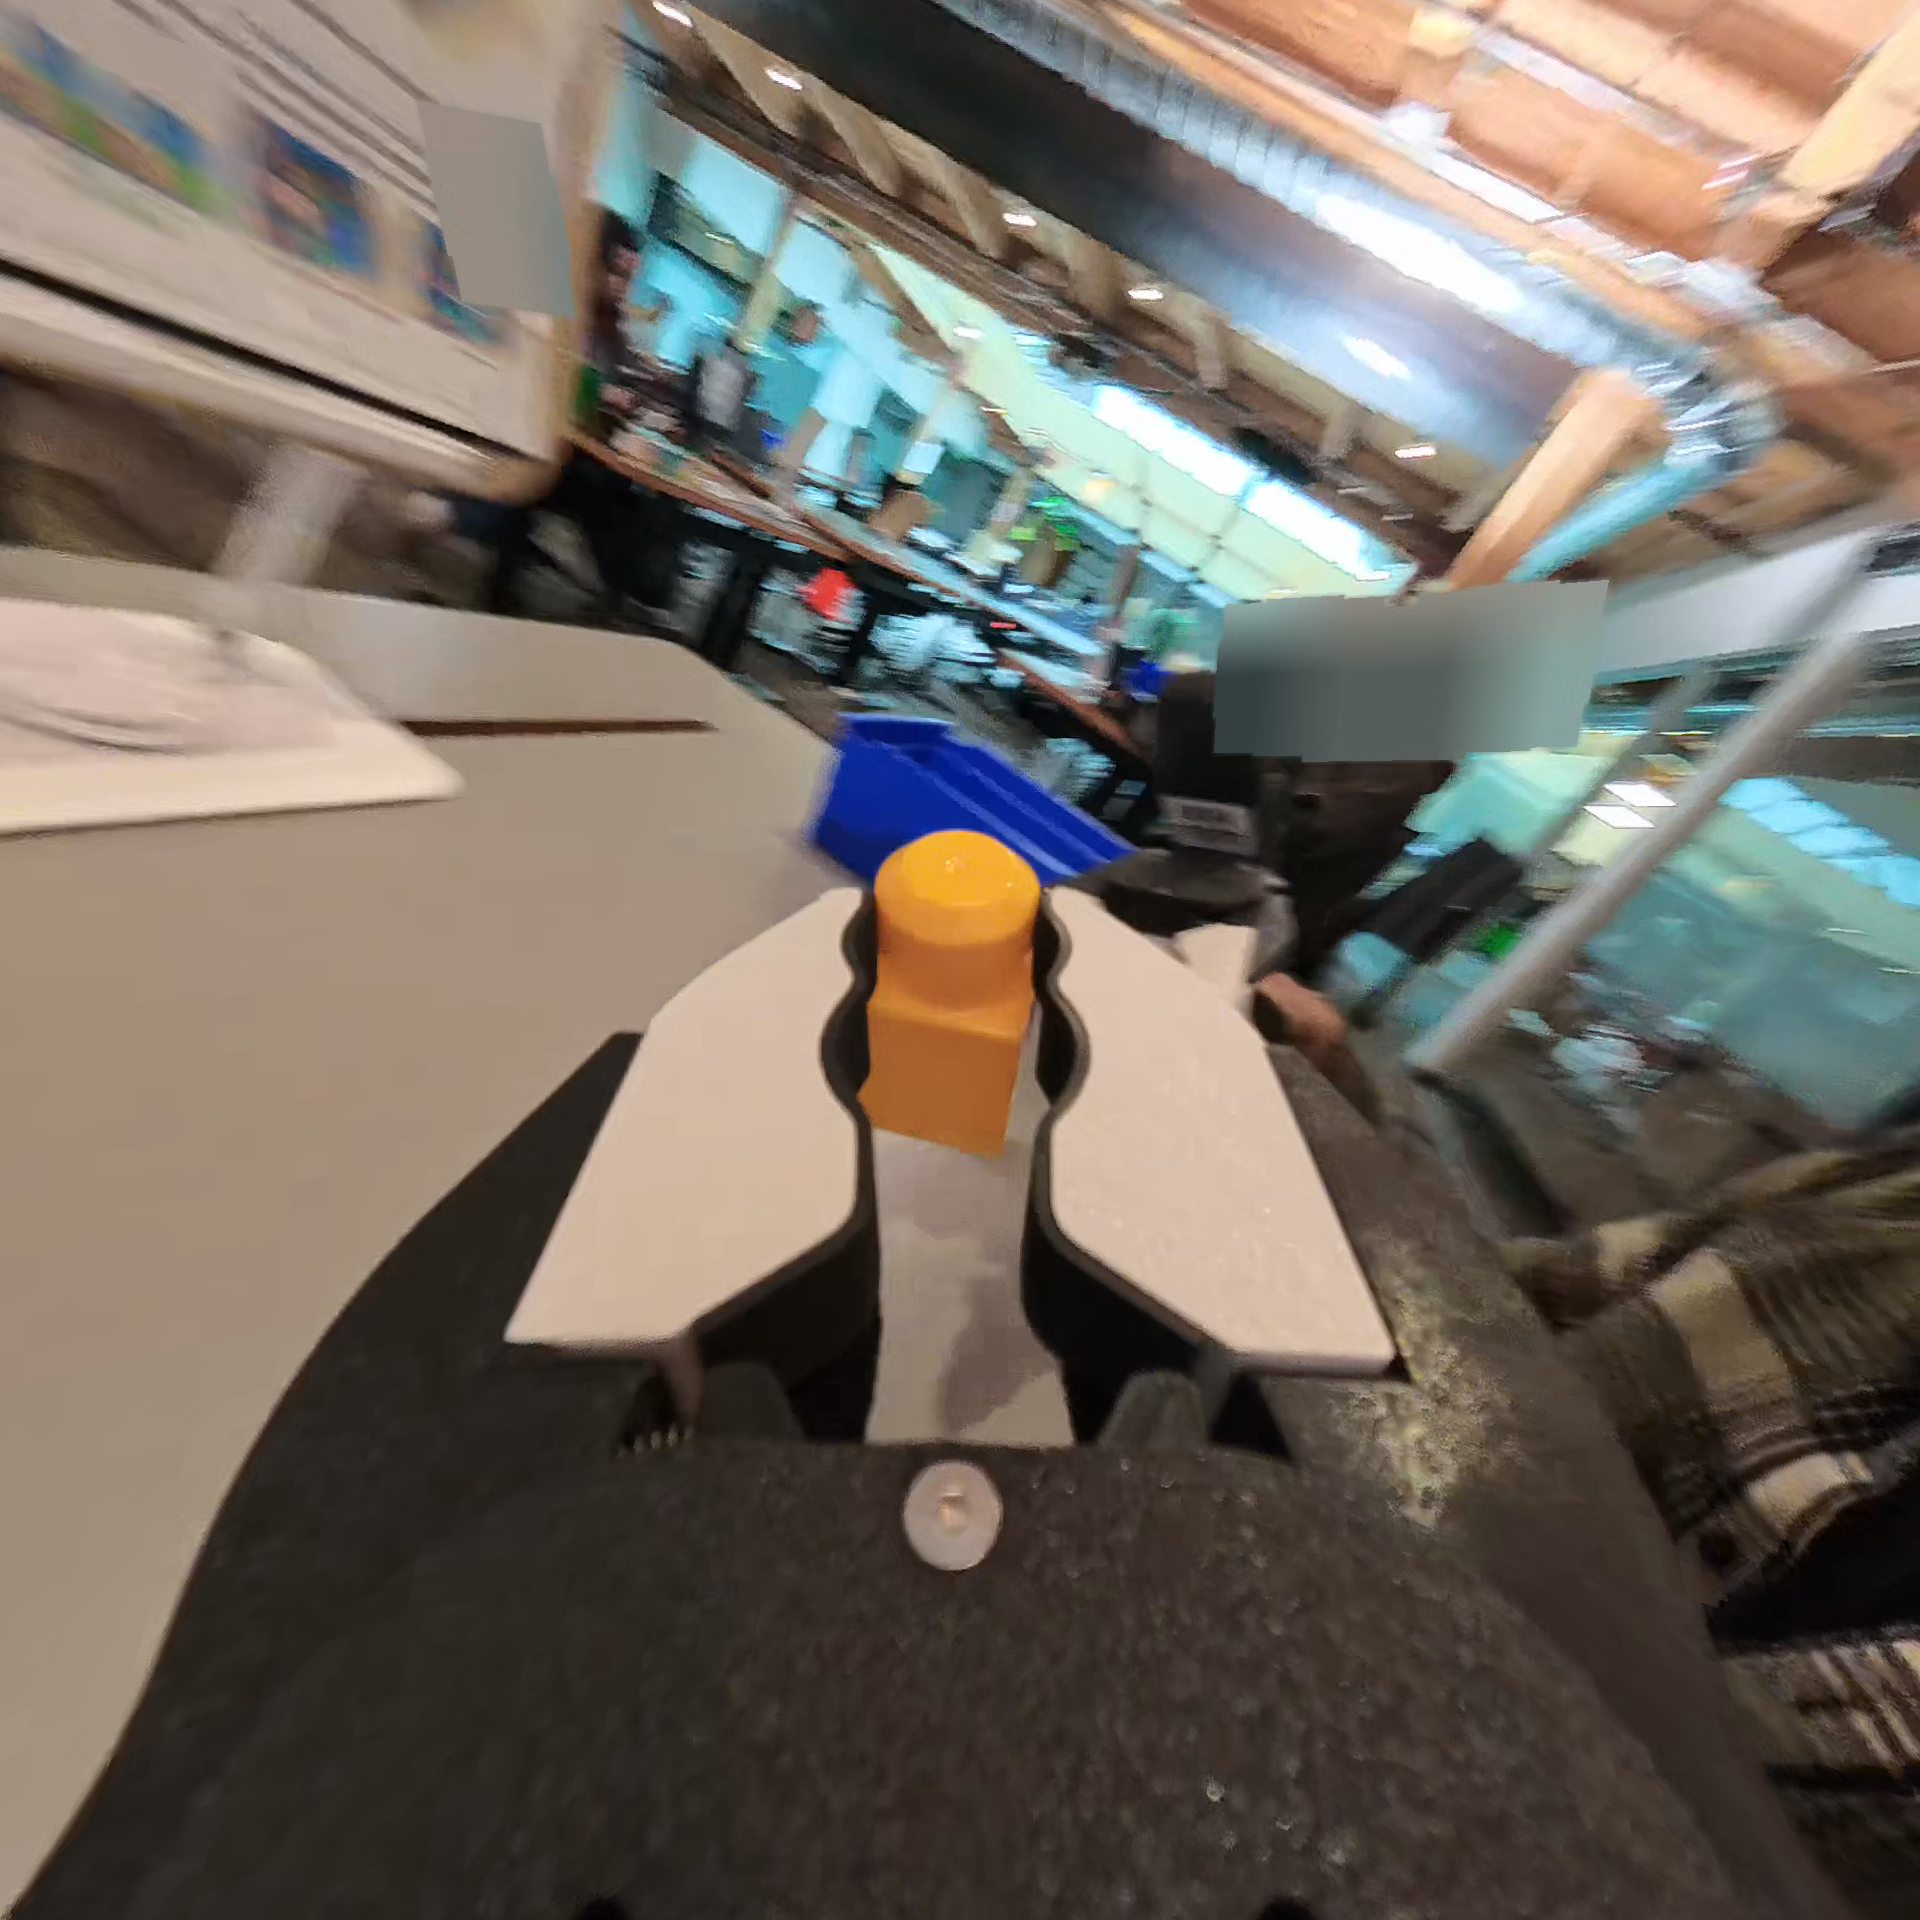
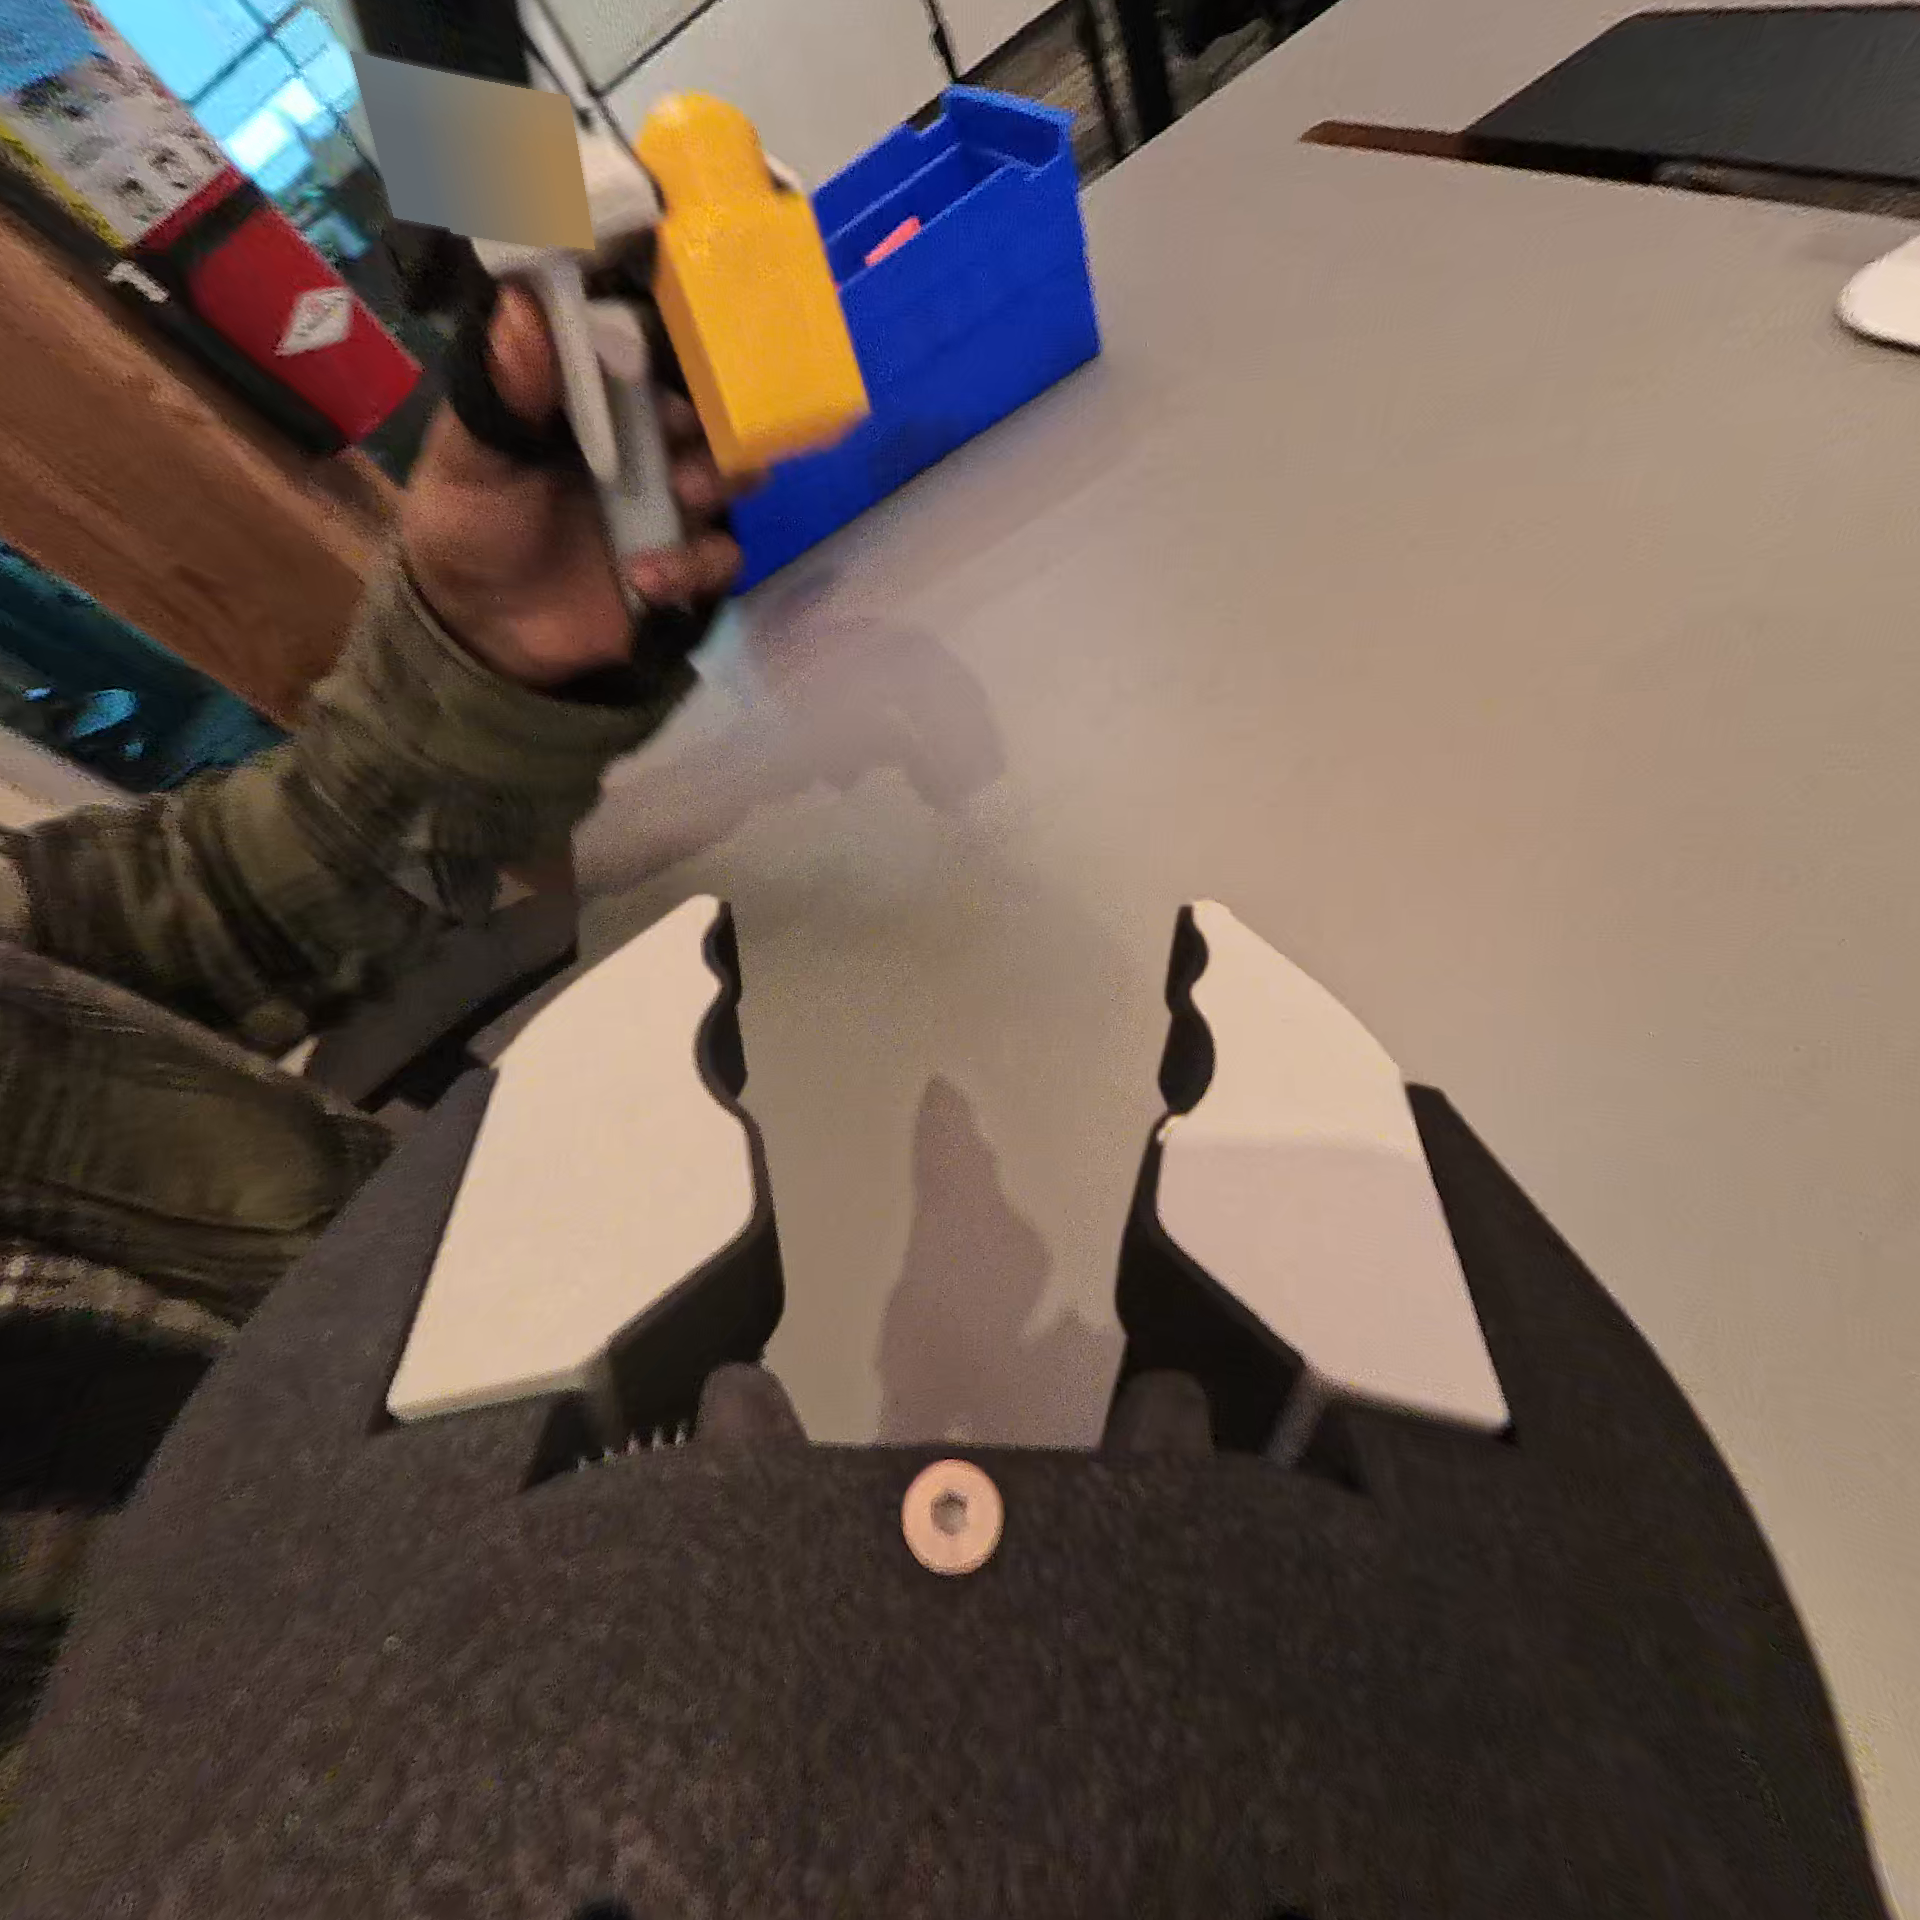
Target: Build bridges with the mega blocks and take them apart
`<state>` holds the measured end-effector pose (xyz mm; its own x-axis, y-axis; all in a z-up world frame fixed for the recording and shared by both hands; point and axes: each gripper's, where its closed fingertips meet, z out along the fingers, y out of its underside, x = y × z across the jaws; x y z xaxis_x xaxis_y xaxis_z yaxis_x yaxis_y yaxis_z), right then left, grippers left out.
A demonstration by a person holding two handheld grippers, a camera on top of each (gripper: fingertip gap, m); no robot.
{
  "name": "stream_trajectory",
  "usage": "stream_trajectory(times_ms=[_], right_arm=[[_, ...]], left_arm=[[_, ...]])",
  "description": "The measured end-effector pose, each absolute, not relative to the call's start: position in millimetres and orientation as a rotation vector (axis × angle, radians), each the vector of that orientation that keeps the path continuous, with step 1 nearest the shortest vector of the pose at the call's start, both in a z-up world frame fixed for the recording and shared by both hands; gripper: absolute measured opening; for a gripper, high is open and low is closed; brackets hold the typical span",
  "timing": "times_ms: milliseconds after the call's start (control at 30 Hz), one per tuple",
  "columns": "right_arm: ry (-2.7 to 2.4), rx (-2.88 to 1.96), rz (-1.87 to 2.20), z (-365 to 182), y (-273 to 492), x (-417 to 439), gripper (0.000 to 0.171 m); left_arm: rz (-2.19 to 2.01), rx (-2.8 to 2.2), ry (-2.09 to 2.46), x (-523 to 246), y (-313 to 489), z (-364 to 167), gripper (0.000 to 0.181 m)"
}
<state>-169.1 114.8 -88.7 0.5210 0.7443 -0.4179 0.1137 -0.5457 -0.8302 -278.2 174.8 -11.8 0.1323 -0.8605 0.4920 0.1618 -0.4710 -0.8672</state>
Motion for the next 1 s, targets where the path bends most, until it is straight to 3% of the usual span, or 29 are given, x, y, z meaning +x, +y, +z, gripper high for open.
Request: stream_trajectory(times_ms=[200, 433, 667, 1000], right_arm=[[-0.636, -2.047, 0.831, -92, 120, -142, 0.084], [-0.610, -2.054, 0.832, -93, 118, -134, 0.079], [-0.620, -2.046, 0.850, -90, 113, -133, 0.073], [-0.623, -2.047, 0.863, -88, 110, -131, 0.069]], left_arm=[[-0.792, -1.795, 0.526, -462, 246, 2, 0.028], [-0.421, -2.029, 0.225, -628, 277, -28, 0.029], [-0.358, -2.057, 0.041, -687, 276, -66, 0.029], [-0.365, -2.085, 0.069, -696, 294, -88, 0.029]])
